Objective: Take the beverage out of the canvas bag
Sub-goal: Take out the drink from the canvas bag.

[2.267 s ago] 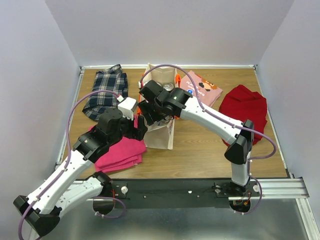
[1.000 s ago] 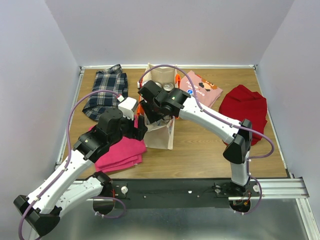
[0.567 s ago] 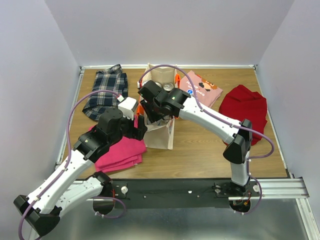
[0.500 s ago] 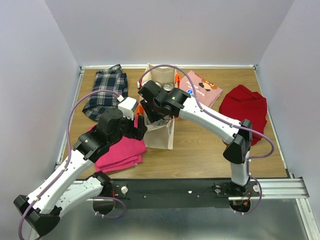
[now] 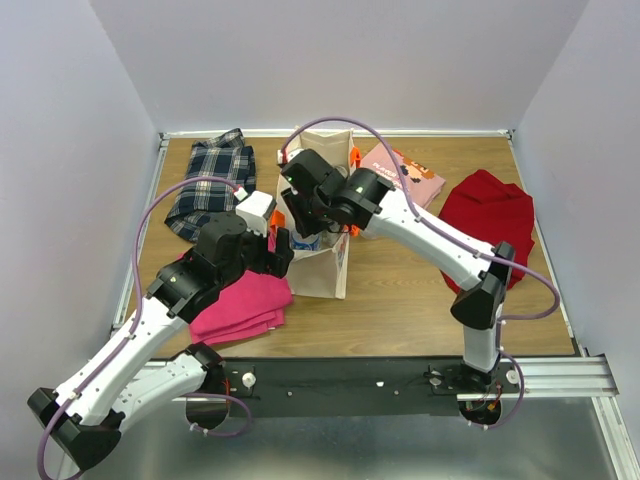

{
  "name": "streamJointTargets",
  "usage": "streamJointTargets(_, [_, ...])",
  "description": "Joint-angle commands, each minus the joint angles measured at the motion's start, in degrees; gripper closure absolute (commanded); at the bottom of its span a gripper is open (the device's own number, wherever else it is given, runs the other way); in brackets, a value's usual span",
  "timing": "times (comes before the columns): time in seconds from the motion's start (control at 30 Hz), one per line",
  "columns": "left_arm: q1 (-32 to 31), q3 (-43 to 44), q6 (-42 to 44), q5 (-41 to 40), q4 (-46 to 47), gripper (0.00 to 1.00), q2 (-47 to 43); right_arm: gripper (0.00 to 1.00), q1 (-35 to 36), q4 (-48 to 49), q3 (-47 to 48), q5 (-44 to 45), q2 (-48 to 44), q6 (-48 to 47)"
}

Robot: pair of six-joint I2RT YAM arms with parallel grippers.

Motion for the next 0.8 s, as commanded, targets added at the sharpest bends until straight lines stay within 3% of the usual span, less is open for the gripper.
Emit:
streamJointTargets(0.0, [-0.2,0.6,1.1,-2.9,-1.0,0.06,-0.1,0.99,0.6,2.7,4.8,1.1,-6.2,0.2])
streamJointTargets(0.27, [-0.2,2.2,1.5,-4.0,-1.0,0.01,-0.1,0.99,0.6,1.4,6.7,3.5,-8.4,0.5])
streamJointTargets(0.77, [-0.2,6.4,1.5,-5.0,-2.6,0.01,1.9,0.99,0.6,4.0,5.3,11.1,-15.1,-0.4])
